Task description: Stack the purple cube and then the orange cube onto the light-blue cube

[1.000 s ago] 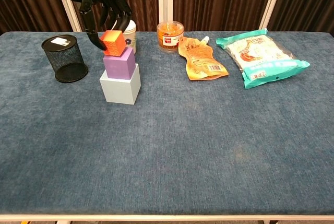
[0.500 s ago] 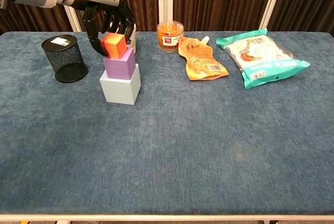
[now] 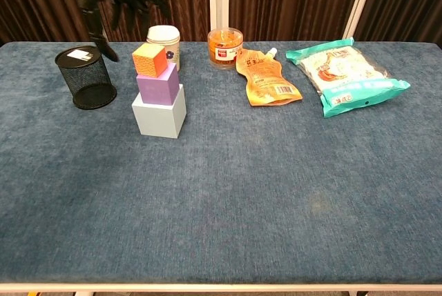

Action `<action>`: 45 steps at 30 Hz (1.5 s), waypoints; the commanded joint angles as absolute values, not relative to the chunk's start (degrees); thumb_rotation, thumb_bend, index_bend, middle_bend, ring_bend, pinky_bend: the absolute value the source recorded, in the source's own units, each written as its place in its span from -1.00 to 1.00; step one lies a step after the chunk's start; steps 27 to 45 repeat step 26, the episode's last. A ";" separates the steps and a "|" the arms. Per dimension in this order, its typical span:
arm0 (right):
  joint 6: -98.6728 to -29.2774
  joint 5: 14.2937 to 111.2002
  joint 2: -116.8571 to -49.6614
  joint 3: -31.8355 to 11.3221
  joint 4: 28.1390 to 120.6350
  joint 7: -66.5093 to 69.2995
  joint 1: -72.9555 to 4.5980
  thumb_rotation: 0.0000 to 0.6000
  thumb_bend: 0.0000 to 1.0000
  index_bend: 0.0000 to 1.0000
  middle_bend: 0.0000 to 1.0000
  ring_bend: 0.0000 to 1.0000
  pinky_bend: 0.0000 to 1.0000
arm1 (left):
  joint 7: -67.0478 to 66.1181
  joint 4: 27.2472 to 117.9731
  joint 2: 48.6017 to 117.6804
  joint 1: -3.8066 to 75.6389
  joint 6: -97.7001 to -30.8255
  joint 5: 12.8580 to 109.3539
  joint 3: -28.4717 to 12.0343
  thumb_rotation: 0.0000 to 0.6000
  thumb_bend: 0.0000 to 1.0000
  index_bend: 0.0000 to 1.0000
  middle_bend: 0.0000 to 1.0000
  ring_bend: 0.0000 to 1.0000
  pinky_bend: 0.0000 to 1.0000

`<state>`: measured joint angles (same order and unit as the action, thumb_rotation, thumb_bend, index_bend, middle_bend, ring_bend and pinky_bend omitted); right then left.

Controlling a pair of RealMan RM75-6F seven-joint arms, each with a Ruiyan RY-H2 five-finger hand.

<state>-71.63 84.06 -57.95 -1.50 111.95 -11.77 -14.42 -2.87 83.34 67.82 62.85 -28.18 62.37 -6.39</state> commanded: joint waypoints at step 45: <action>-71.93 86.11 -58.80 -0.42 112.54 -13.74 -13.98 1.00 -0.41 -1.00 -0.82 -1.00 -1.00 | -25.82 94.68 72.65 26.91 -91.30 69.19 3.64 1.00 -0.82 -0.59 -0.48 -0.63 -0.46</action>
